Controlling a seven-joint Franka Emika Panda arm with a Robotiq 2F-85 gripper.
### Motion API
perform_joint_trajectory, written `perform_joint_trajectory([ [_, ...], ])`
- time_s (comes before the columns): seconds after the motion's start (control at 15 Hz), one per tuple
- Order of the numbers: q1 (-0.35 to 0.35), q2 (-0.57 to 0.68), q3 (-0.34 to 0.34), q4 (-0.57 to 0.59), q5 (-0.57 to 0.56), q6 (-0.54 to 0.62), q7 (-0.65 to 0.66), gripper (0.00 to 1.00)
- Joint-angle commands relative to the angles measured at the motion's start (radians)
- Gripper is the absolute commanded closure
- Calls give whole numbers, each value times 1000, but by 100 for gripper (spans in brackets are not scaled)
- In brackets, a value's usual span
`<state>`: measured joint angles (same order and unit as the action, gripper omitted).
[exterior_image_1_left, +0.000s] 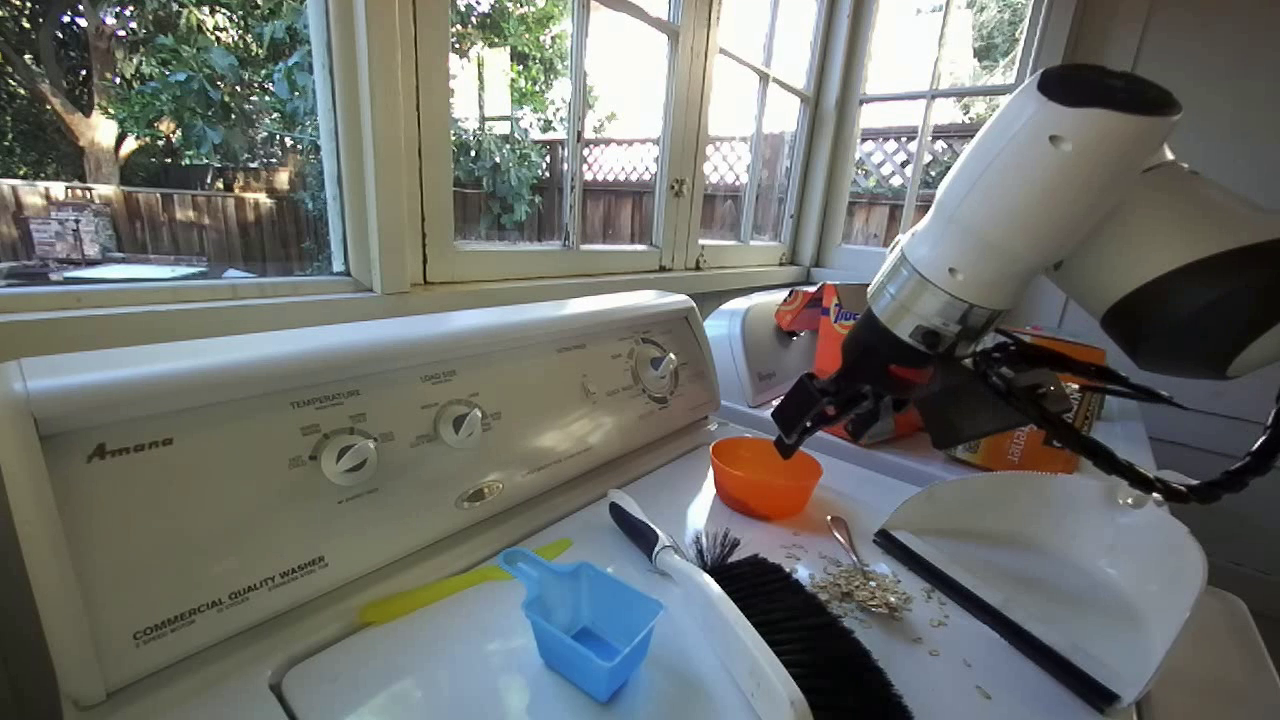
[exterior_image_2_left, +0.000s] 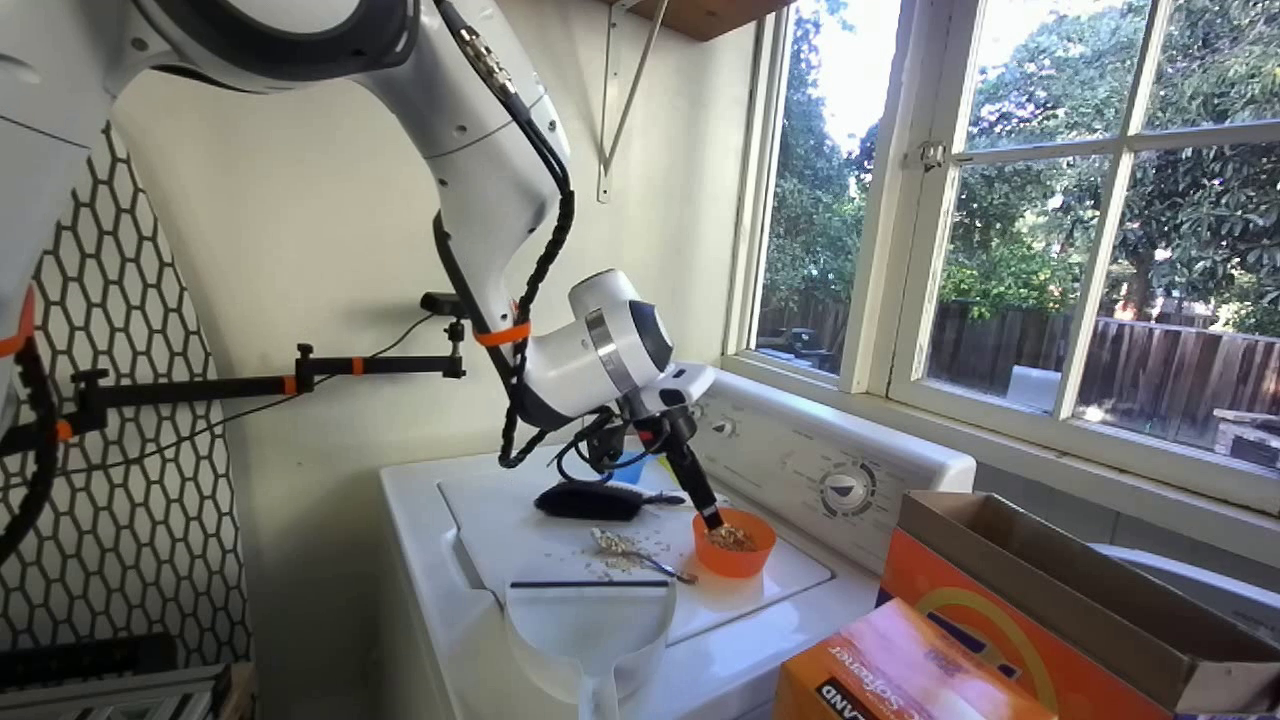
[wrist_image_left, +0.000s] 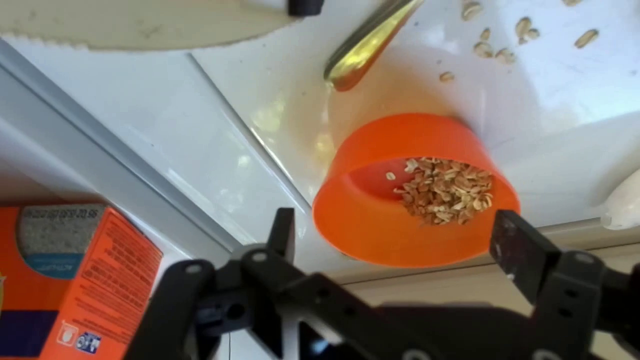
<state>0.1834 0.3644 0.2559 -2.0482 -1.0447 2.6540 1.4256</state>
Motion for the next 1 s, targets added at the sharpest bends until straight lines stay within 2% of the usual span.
perform_joint_trajectory([
  [0.0, -12, -39, 38, -24, 142, -61, -10, 0],
  [0.07, 38, -47, -13, -27, 203, -49, -28, 0],
  [0.47, 75, -24, -52, -65, 454, -20, -60, 0],
  [0.93, 136, -15, -93, -107, 620, -10, -124, 0],
])
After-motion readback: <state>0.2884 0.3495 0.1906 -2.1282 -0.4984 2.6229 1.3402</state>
